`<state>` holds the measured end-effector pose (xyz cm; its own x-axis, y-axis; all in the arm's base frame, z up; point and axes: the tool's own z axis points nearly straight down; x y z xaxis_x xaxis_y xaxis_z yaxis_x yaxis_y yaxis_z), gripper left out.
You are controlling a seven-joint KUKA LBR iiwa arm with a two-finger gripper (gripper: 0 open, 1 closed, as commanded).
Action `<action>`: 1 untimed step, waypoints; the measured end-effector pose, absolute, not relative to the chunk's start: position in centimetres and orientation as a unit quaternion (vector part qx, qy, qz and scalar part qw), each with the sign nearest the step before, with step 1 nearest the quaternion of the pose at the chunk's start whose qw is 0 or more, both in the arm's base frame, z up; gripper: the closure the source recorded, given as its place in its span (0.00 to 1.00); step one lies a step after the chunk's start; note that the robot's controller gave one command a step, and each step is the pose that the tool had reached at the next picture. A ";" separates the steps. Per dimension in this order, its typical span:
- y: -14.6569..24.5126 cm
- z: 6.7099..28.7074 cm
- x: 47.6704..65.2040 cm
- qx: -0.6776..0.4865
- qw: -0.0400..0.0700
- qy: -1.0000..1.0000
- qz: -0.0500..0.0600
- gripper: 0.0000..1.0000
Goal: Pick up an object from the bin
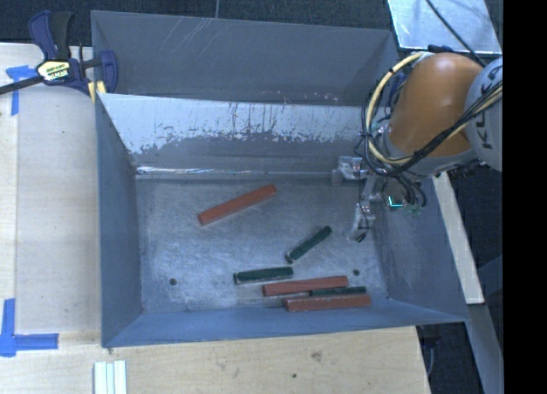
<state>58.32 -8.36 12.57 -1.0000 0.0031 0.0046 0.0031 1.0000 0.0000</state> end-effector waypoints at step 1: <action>-3.0 6.9 54.9 0.095 0.000 -0.995 -0.001 0.00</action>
Offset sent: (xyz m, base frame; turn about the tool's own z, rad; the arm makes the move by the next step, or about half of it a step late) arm -0.0339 0.0522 -0.0557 -0.1941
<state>54.90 -3.01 6.89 -0.9819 -0.1896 0.0004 -0.1896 0.9819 0.0017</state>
